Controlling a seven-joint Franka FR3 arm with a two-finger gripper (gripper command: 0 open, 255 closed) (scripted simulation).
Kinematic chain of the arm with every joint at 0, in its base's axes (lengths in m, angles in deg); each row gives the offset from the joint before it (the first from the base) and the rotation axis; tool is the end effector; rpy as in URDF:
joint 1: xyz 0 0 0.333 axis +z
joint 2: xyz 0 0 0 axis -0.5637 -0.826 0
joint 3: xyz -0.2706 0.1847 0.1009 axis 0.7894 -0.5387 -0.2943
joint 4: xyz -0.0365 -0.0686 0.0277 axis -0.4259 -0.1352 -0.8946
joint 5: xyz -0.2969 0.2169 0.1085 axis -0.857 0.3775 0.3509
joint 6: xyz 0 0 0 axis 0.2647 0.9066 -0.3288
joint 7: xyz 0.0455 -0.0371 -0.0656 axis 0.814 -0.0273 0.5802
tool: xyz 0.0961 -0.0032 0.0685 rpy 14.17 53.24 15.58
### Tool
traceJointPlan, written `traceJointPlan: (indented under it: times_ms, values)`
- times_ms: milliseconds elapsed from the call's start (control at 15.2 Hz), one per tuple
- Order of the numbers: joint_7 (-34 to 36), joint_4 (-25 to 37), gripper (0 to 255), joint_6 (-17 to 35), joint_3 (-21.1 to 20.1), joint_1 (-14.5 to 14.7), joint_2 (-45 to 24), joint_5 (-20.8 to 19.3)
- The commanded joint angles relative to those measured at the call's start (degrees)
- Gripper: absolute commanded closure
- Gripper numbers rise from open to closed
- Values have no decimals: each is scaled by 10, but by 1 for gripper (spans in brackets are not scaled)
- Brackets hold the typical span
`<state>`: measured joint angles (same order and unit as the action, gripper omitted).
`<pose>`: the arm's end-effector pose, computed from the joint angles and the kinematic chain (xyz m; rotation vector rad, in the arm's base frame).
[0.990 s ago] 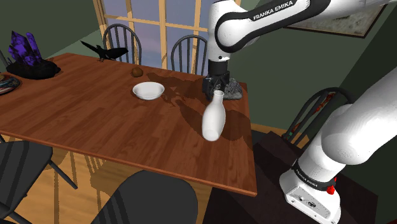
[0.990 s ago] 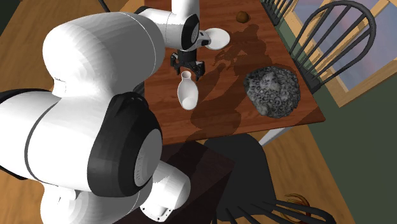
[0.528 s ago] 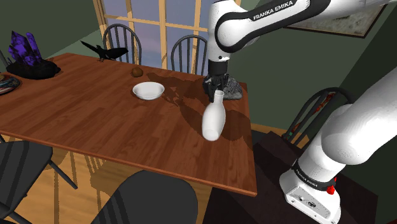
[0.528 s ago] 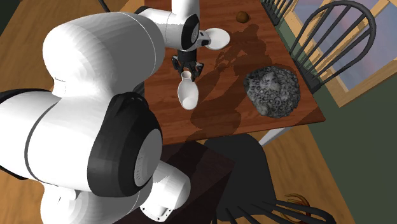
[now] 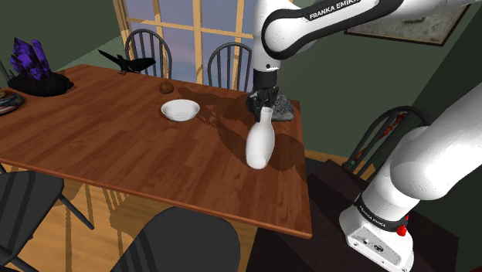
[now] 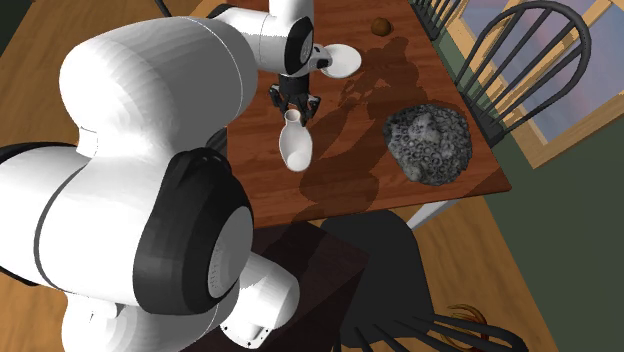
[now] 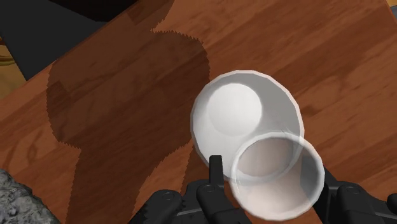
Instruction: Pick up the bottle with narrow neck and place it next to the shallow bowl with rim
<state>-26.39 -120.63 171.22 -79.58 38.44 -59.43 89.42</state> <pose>0.4301 0.1165 0.4559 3.1159 0.1345 -0.1719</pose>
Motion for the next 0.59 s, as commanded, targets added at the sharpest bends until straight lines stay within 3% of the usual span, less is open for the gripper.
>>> traceJointPlan:
  times_ms: [0, 528]
  values:
    - [0, 12, 255, -16, 0, 0, 5, 0]
    - [-1, 60, 255, -79, 3, 0, 19, 1]
